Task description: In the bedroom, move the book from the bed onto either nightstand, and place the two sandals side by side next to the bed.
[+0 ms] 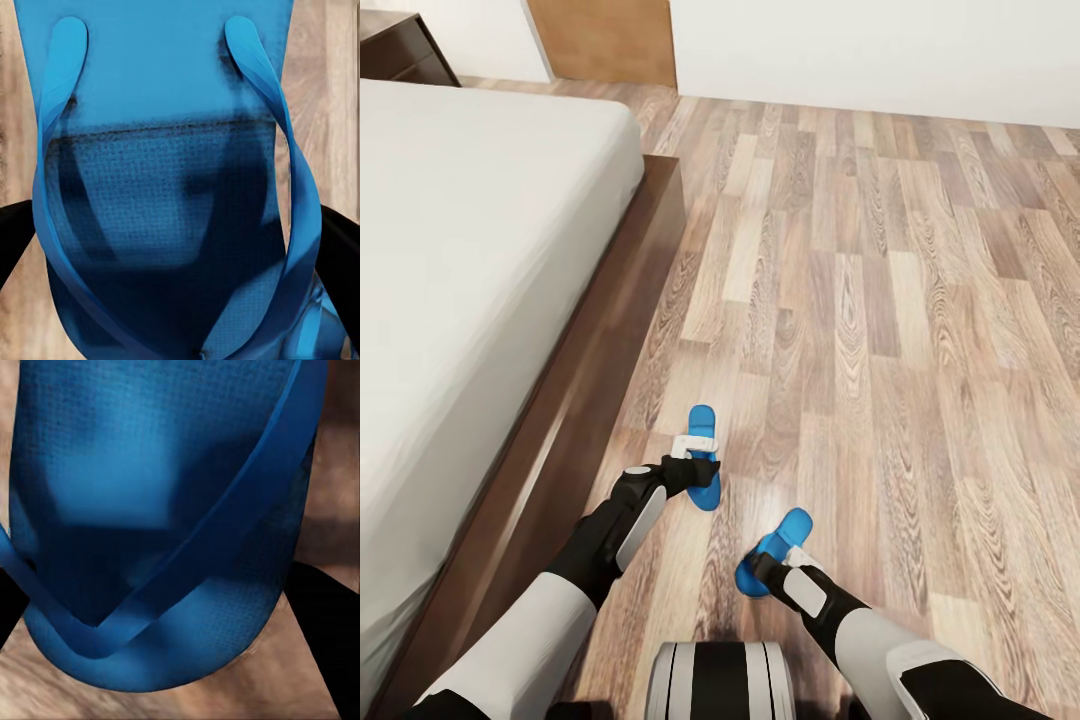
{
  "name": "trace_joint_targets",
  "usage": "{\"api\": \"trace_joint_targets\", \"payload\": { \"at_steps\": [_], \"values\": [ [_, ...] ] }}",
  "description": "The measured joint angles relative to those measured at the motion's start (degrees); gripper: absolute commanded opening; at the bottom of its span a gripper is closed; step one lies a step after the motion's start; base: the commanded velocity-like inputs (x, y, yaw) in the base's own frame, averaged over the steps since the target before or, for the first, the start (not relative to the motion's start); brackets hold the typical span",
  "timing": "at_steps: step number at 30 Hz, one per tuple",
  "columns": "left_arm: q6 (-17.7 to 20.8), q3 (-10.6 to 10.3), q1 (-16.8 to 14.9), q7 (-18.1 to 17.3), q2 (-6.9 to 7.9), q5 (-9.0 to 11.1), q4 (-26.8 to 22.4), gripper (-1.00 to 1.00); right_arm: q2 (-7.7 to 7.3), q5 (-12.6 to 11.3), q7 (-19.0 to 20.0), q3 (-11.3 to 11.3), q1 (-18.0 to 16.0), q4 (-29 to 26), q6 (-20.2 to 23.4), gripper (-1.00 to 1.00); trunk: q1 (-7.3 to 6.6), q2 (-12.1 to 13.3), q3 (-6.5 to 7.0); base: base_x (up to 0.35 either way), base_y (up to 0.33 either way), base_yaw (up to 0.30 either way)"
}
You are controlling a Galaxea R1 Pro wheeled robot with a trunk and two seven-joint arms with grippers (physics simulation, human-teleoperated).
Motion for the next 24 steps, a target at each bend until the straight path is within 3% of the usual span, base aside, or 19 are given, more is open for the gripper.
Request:
{"api": "trace_joint_targets", "payload": {
  "at_steps": [16,24],
  "values": [
    [0.0,0.1,0.0,0.0,-0.02,0.0,0.0,-1.0,0.0,0.1,-0.2,-0.1,0.0,0.0,-0.2,-1.0,-0.41,0.2,3.55,0.0,0.0,0.0],
    [0.2,0.2,0.0,0.2,-0.02,0.0,0.0,-1.0,0.0,0.0,-0.6,-0.2,0.0,-0.2,-3.5,-1.0,-0.62,0.3,5.32,0.0,0.0,0.0]
  ]
}}
